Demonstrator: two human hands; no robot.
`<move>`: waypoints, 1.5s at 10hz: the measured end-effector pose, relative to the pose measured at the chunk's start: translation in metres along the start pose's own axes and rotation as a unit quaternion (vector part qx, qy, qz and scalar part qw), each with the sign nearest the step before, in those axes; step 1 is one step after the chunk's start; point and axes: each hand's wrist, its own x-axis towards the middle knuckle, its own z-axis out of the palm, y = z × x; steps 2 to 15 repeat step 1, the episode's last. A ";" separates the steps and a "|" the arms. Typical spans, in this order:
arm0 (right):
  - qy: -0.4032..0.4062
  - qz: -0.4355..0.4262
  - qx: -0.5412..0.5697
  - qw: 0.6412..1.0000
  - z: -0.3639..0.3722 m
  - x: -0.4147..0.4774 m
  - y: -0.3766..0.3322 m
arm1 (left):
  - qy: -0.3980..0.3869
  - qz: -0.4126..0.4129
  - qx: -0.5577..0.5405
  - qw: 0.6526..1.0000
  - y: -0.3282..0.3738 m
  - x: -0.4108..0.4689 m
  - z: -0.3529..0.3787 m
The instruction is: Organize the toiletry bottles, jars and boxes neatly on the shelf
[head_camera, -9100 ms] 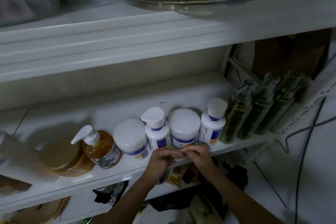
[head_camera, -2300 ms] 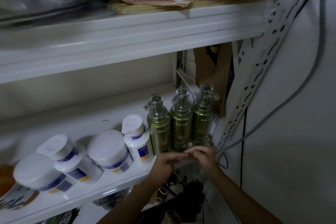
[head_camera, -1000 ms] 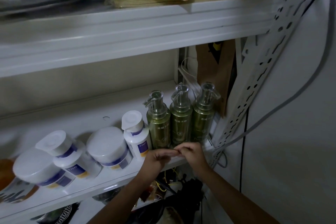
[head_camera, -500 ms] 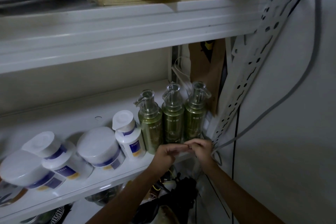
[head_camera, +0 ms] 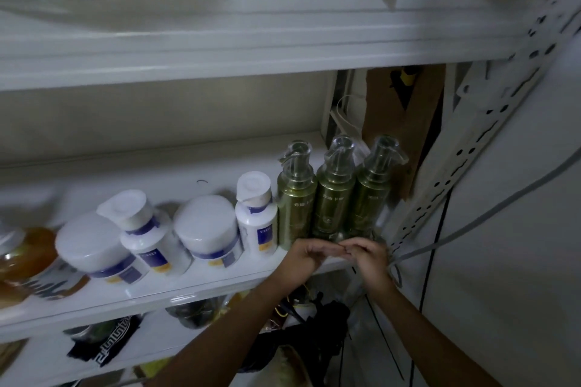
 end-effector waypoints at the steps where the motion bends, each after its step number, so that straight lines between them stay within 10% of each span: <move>1: -0.057 -0.005 0.002 0.998 0.015 -0.014 -0.002 | 0.000 0.011 0.003 1.000 -0.007 -0.012 -0.015; 15: -0.057 -0.005 0.002 0.998 0.015 -0.014 -0.002 | 0.000 0.011 0.003 1.000 -0.007 -0.012 -0.015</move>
